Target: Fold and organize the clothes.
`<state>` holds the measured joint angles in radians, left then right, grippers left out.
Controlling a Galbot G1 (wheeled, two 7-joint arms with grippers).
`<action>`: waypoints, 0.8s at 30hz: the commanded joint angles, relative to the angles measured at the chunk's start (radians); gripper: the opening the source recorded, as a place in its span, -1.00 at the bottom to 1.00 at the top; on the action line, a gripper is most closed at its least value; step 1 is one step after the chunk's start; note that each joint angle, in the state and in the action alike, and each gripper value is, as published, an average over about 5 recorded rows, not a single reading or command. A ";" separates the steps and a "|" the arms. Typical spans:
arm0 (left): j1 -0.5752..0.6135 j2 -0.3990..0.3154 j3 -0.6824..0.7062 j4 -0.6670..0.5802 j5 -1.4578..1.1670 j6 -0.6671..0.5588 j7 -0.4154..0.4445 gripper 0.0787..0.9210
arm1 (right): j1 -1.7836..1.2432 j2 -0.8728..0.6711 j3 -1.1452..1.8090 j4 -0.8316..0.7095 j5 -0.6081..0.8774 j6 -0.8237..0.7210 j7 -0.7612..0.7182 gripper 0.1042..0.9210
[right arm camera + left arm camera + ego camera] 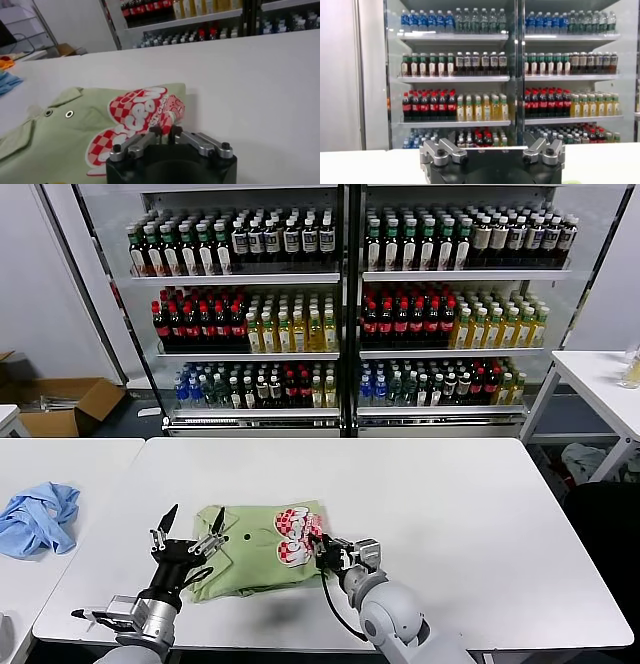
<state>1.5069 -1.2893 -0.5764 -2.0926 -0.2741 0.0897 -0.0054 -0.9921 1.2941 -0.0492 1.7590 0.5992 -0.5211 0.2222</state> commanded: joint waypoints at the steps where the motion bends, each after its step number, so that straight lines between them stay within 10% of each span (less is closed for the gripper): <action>1: 0.002 0.010 0.000 0.025 0.080 -0.077 0.002 0.77 | -0.042 -0.069 0.102 0.158 0.003 -0.013 0.001 -0.81; 11: -0.032 0.014 0.019 0.124 0.293 -0.200 0.023 0.77 | -0.259 -0.305 0.430 0.314 -0.018 -0.057 -0.139 -0.96; 24: -0.072 0.005 0.064 0.207 0.400 -0.326 0.068 0.77 | -0.262 -0.222 0.413 0.153 -0.207 0.128 -0.286 -0.96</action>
<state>1.4533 -1.2828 -0.5336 -1.9476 0.0003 -0.1223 0.0393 -1.2026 1.0791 0.3052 1.9633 0.5091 -0.5125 0.0389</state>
